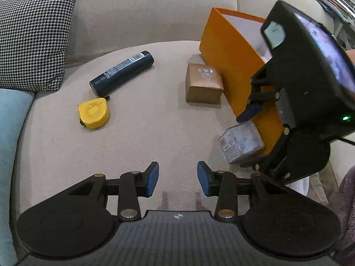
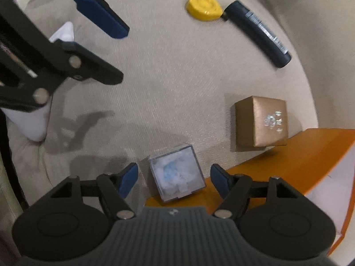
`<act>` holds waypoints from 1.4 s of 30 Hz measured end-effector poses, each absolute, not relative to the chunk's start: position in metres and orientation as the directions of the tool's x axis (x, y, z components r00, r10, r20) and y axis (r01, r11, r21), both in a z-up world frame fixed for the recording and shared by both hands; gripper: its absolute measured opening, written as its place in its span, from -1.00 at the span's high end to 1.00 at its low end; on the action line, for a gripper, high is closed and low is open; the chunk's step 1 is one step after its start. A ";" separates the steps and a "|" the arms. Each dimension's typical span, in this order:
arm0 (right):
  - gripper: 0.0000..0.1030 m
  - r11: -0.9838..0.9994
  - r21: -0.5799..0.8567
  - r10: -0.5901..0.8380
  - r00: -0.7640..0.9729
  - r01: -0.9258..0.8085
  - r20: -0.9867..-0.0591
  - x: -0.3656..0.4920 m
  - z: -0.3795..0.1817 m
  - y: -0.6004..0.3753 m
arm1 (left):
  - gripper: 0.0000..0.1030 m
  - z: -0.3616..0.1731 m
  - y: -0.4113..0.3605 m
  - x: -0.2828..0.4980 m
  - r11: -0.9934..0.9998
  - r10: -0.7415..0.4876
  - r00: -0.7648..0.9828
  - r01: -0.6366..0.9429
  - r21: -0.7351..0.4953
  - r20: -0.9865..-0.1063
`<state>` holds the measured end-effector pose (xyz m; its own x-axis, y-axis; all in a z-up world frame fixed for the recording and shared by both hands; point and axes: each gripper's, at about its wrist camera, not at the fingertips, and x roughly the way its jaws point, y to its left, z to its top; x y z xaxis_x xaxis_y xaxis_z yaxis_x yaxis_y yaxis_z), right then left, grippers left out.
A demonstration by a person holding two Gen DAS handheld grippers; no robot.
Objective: Organize rigid objects
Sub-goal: 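Grasp the clear plastic cube with the right gripper, then lift the clear cube over the box with the right gripper while the left grasps the brown gift box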
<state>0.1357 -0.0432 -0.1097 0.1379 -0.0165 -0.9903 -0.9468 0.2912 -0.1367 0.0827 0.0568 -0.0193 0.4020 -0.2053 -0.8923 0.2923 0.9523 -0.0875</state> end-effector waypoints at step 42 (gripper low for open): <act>0.00 0.695 -0.219 0.206 0.481 -0.685 -0.852 0.163 0.037 -0.167 | -0.29 0.018 -0.019 0.136 0.759 -0.253 0.488 0.636 0.142 -0.835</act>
